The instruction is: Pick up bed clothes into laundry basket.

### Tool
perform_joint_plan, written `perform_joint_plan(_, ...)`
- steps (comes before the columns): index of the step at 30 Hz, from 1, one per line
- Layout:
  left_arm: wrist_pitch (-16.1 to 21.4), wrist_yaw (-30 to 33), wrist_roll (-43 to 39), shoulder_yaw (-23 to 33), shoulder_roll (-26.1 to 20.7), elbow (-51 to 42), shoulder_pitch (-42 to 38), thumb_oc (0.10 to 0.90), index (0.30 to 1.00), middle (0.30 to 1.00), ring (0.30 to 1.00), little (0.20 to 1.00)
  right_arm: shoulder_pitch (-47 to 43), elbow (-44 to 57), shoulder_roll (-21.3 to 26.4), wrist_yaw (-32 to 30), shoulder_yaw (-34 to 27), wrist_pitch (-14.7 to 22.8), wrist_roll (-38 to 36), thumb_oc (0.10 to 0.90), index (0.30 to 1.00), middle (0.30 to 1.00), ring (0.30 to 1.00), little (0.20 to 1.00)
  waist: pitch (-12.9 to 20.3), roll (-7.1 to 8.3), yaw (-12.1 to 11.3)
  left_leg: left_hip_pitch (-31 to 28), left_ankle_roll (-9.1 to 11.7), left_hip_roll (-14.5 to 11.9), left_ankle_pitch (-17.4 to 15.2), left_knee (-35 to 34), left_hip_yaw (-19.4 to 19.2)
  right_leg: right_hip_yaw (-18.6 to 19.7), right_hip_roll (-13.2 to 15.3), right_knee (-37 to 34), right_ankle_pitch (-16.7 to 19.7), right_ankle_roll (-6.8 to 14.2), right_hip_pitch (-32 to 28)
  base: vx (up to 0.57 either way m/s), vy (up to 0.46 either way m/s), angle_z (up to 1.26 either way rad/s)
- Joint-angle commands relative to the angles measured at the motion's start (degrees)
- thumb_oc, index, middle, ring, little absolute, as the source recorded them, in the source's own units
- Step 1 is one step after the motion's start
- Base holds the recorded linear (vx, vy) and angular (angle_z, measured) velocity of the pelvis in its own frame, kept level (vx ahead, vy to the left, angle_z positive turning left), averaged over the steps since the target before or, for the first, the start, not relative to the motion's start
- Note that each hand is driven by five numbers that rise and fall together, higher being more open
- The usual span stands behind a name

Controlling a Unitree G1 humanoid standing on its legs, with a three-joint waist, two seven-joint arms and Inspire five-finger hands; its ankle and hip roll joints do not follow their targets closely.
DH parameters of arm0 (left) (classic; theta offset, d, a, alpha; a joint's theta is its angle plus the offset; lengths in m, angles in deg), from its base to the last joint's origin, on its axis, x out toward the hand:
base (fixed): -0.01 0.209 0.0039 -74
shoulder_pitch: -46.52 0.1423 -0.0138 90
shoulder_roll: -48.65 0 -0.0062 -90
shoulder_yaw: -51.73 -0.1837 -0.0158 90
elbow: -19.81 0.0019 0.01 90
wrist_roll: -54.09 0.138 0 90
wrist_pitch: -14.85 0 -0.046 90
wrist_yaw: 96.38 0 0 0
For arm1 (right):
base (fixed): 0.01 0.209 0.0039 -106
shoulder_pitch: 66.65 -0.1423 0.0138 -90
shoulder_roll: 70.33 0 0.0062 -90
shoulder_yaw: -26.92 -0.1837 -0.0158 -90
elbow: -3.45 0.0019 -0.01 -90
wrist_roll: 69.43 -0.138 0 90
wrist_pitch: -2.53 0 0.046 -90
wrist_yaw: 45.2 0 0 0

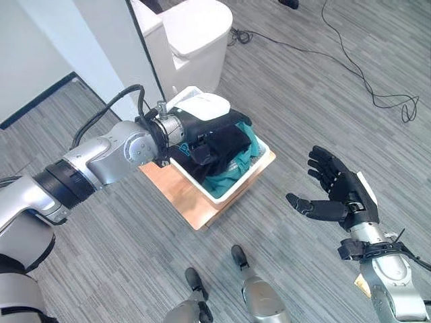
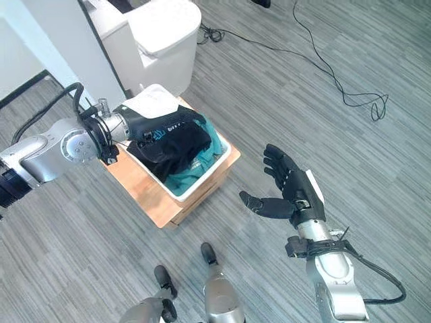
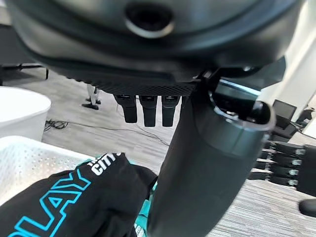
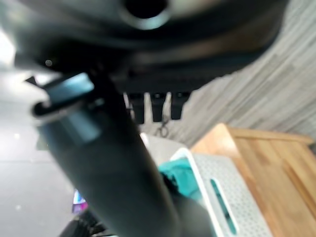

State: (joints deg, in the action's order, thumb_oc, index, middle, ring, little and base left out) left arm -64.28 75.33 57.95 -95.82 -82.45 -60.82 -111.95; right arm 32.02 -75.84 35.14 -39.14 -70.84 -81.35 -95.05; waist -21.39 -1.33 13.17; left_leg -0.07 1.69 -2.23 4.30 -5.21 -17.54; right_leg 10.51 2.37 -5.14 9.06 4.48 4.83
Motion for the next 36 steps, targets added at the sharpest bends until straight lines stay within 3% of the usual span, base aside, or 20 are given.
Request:
perform_joint_plan(1,3.3,4.7,-6.2,7.0,-3.4,-0.6,-6.6,0.800,0.900,0.900,0.900,0.900,-0.1,6.6,3.8,0.8,-6.7,5.4,-2.3,0.800,0.900,0.900,0.900,0.900,6.5,-1.17,-1.5,-2.7,1.4,-0.2,-5.1,0.2,5.2,-5.1,1.6,3.1,-9.1,5.9,-2.3,-0.01,-0.030,0.24)
perform_joint_plan(5,4.6,7.2,-10.4,15.1,-6.4,-3.9,-0.3,0.800,0.900,0.900,0.900,0.900,0.6,6.7,2.9,1.0,-7.3,5.4,-1.9,0.800,0.900,0.900,0.900,0.900,8.0,-0.95,-3.1,-3.2,1.4,-0.1,-5.1,0.2,6.5,-6.4,1.9,3.1,-9.6,5.6,-3.7,0.00,-0.026,0.19)
perform_joint_plan(8,5.5,8.6,-16.8,28.1,-5.7,-5.7,12.9,0.800,0.900,0.900,0.900,0.900,1.5,6.8,1.6,1.1,-7.9,5.2,-1.6,0.800,0.900,0.900,0.900,0.900,9.3,-0.34,-4.6,-3.9,1.5,-0.1,-5.2,0.2,7.5,-7.4,2.0,3.5,-10.4,5.3,-5.0,0.03,-0.028,0.16)
perform_joint_plan(9,6.1,9.6,-22.3,38.1,-2.0,-5.9,23.5,0.800,0.900,0.900,0.900,0.900,1.8,6.9,0.8,1.3,-7.7,5.0,-1.8,0.800,0.900,0.900,0.900,0.900,9.7,-0.08,-5.2,-4.7,1.4,0.0,-5.6,0.2,8.2,-7.8,2.1,4.2,-11.3,5.0,-5.8,0.02,-0.020,0.31)
perform_joint_plan(11,5.3,7.8,-23.6,43.2,-0.2,-8.1,30.9,0.800,0.900,0.900,0.900,0.900,2.1,6.8,1.2,1.1,-7.2,4.9,-2.0,0.800,0.900,0.900,0.900,0.900,10.3,-0.67,-4.8,-4.8,1.4,-0.1,-5.5,0.2,8.3,-7.9,2.0,4.8,-11.5,4.8,-5.7,0.01,-0.010,0.26)
perform_joint_plan(13,5.4,6.5,-29.2,51.1,7.8,-10.0,43.4,0.800,0.900,0.900,0.900,0.900,2.7,6.4,-0.6,1.4,-6.5,4.7,-2.7,0.800,0.900,0.900,0.900,0.900,11.0,-0.23,-5.5,-5.5,1.2,0.0,-5.8,0.2,8.8,-8.2,2.1,6.0,-12.3,4.2,-6.2,0.02,-0.003,0.17)
perform_joint_plan(14,4.9,5.2,-31.4,52.3,11.2,-10.4,47.3,0.800,0.900,0.900,0.900,0.900,2.5,5.8,-1.9,1.3,-6.1,4.7,-3.1,0.800,0.900,0.900,0.900,0.900,11.4,-0.05,-5.9,-5.5,1.2,0.0,-5.8,0.2,9.1,-8.3,2.0,6.2,-12.5,3.9,-6.3,0.04,-0.008,0.14)
perform_joint_plan(17,2.0,2.4,-41.3,58.9,33.5,-6.1,67.5,0.800,0.900,0.900,0.900,0.900,2.0,0.4,-11.7,-1.5,-0.3,4.2,-2.7,0.800,0.900,0.900,0.900,0.900,13.7,0.47,-8.1,-7.0,0.4,0.3,-6.3,0.2,10.2,-9.0,2.0,6.1,-13.4,2.6,-8.3,0.03,-0.016,0.19)
perform_joint_plan(20,0.8,1.5,-41.5,60.1,39.6,-4.5,76.2,0.800,0.900,0.900,0.900,0.900,4.6,-1.0,-14.9,-0.6,2.6,3.0,-1.8,0.800,0.900,0.900,0.900,0.900,14.9,0.47,-9.3,-7.6,0.0,0.3,-6.6,0.3,10.1,-9.5,1.7,5.1,-13.6,2.1,-9.4,0.01,-0.012,0.20)
perform_joint_plan(23,0.2,0.9,-42.8,59.8,43.0,-2.0,78.4,0.800,0.900,0.900,0.900,0.900,5.9,-2.1,-15.2,0.5,5.5,2.2,1.1,0.800,0.900,0.900,0.900,0.900,15.4,0.56,-10.2,-7.9,-0.2,0.4,-6.7,0.6,10.9,-10.2,1.6,5.7,-14.3,1.8,-10.2,-0.01,-0.025,0.18)
perform_joint_plan(25,-0.2,1.0,-49.6,59.0,47.2,-0.5,78.6,0.800,0.900,0.900,0.900,0.900,6.2,-3.3,-15.7,0.7,8.2,2.3,2.1,0.800,0.900,0.900,0.900,0.900,15.5,0.68,-11.0,-7.7,-0.3,0.5,-6.5,0.8,11.8,-10.9,1.7,6.0,-14.6,1.5,-10.5,-0.03,-0.020,0.14)
perform_joint_plan(36,-1.3,0.6,-49.9,52.3,47.9,-0.5,82.3,0.800,0.900,0.900,0.900,0.900,10.7,-3.7,-17.5,-1.6,7.2,4.6,0.5,0.800,0.900,0.900,0.900,0.900,15.6,0.17,-10.5,-7.6,-0.4,0.5,-6.6,1.8,12.8,-10.9,1.4,6.5,-15.1,1.6,-10.6,-0.01,-0.007,0.00)
